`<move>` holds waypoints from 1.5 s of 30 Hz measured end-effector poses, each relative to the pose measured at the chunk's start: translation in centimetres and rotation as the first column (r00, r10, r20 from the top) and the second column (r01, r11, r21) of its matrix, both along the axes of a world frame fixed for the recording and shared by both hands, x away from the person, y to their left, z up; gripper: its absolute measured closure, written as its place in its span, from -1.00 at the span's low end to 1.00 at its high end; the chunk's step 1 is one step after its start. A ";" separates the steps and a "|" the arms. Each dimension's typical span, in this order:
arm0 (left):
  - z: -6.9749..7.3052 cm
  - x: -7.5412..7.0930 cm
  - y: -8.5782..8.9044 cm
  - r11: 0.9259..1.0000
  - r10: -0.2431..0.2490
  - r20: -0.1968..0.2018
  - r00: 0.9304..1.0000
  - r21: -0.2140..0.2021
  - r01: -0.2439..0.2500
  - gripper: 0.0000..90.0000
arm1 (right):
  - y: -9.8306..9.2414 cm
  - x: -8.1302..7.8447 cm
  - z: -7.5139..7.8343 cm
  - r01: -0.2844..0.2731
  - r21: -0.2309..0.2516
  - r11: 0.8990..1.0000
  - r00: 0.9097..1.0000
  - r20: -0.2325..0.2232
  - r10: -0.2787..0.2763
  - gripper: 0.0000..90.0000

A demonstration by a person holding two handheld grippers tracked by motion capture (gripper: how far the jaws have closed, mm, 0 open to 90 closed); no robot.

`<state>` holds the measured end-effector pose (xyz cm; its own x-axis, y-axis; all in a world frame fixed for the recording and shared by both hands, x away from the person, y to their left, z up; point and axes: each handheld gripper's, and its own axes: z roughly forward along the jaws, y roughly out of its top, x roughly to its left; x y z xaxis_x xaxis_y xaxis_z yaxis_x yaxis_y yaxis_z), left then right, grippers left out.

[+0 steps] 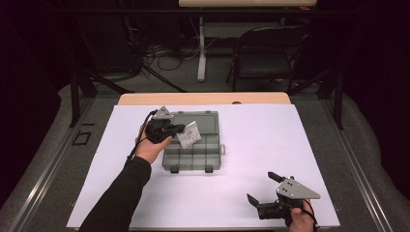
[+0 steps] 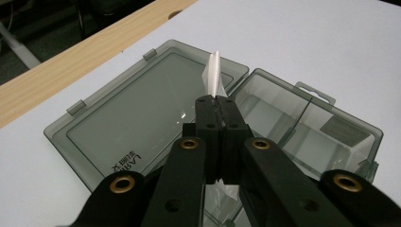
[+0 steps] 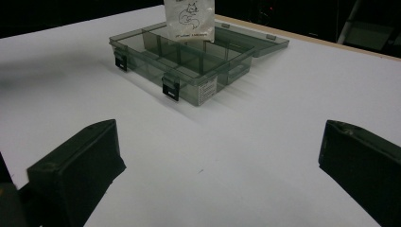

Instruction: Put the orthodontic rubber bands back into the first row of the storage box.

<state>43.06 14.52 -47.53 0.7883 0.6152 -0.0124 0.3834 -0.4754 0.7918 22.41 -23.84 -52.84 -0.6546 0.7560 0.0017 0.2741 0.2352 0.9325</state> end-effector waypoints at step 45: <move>-1.5 0.4 -0.8 0.997 0.055 -0.035 0.998 0.058 -0.053 0.36 | 0.0 0.1 -0.1 0.001 0.017 1.000 1.000 -0.004 -0.001 -1.00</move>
